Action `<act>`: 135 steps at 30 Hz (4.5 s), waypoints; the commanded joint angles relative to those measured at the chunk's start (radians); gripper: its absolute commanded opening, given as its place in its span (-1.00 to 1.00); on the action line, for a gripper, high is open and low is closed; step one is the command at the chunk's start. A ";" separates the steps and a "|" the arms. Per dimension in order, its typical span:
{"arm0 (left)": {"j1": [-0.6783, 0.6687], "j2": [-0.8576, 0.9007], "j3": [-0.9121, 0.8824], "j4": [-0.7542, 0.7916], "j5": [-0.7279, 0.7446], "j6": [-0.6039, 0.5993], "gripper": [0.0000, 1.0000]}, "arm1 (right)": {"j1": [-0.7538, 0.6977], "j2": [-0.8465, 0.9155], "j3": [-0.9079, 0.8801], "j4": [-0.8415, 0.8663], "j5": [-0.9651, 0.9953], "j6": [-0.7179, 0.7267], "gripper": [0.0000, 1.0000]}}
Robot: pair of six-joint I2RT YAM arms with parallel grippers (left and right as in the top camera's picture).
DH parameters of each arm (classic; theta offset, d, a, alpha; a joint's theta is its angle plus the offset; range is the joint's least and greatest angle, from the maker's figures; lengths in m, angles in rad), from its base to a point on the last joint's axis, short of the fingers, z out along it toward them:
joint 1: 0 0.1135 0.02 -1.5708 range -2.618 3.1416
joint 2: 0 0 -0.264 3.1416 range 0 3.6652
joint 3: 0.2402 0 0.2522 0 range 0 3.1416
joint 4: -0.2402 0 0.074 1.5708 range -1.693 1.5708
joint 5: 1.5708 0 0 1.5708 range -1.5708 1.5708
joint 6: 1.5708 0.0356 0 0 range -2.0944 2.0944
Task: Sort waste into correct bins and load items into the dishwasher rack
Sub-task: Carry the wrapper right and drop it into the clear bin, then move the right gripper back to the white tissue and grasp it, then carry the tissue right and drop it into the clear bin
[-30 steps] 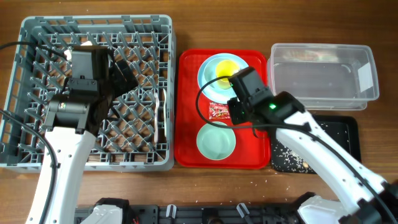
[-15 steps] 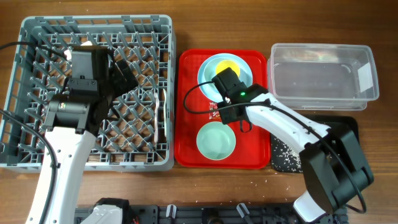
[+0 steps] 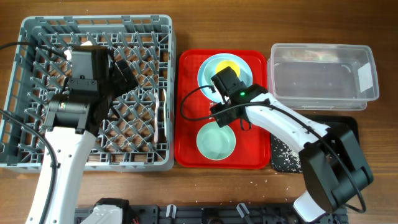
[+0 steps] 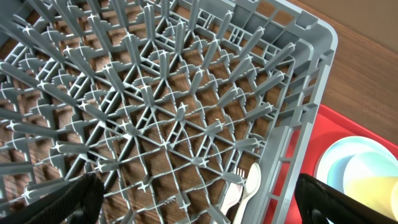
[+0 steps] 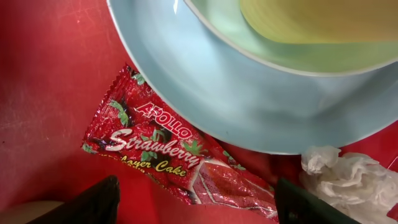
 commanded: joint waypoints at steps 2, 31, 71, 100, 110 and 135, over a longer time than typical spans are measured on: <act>0.007 -0.004 0.016 0.002 0.005 -0.002 1.00 | -0.003 0.038 -0.017 0.005 0.015 -0.018 0.49; 0.007 -0.004 0.016 0.002 0.005 -0.002 1.00 | -0.386 -0.457 0.076 -0.193 0.193 0.164 -0.91; 0.007 -0.004 0.016 0.002 0.005 -0.002 1.00 | -0.088 -0.199 0.003 -0.212 0.106 0.048 -0.43; 0.007 -0.004 0.016 0.002 0.005 -0.002 1.00 | -0.149 0.020 0.003 -0.058 0.146 -0.074 0.02; 0.007 -0.004 0.016 0.002 0.005 -0.002 1.00 | -0.149 0.021 0.003 -0.066 0.090 -0.124 -0.02; 0.007 -0.004 0.016 0.002 0.005 -0.002 1.00 | -0.180 -0.040 0.014 -0.147 0.086 -0.071 -0.91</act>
